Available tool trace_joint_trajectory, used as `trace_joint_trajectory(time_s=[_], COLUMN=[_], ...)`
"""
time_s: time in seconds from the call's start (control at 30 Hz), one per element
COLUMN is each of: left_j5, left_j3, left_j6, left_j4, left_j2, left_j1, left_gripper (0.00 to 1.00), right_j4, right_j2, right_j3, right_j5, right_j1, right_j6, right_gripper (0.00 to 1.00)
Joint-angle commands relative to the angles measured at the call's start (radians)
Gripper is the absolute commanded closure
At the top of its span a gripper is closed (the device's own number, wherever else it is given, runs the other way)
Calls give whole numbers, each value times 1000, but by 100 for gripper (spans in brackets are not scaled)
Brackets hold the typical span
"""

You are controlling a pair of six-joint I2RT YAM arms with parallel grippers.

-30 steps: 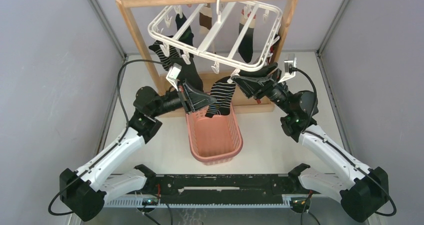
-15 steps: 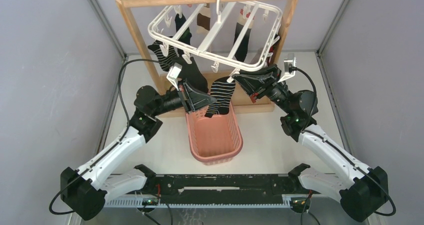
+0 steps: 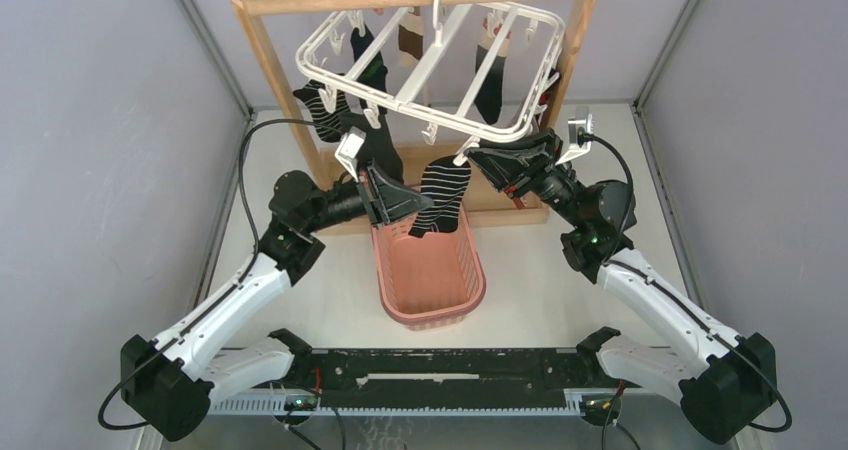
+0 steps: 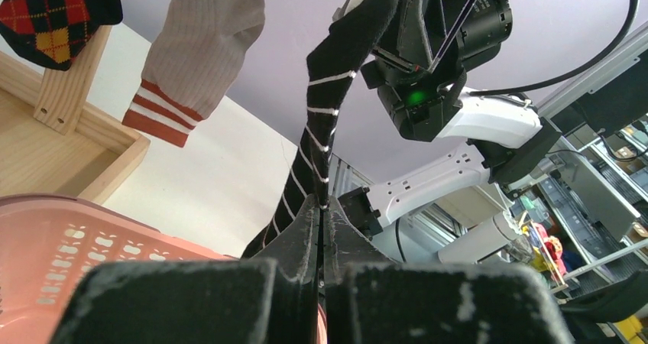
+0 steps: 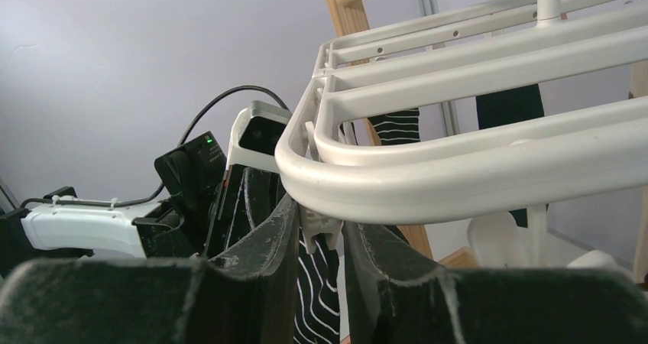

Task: Remove the socks clipped to the hanger
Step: Remove the sock from the hanger, then place the sock in the bin.

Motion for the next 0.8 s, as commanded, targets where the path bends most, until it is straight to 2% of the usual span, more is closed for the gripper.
trace_joint_trajectory(time_s=[0.0,0.5,0.77], left_j5=[-13,-98,-218], left_j3=[9,-151,-188], left_j6=[21,34,52], left_j4=[-11,-157,-348], left_j2=[-45,-153,-186], left_j1=[6,6,6], left_gripper=[100,100,100], right_j4=[22,1,-5], right_j2=[-2,4,6], right_j3=[47,47,47], right_j5=[-8,-10,-11], right_j1=[-5,-6,-5], right_j6=[5,-3,1], right_gripper=[71,71,71])
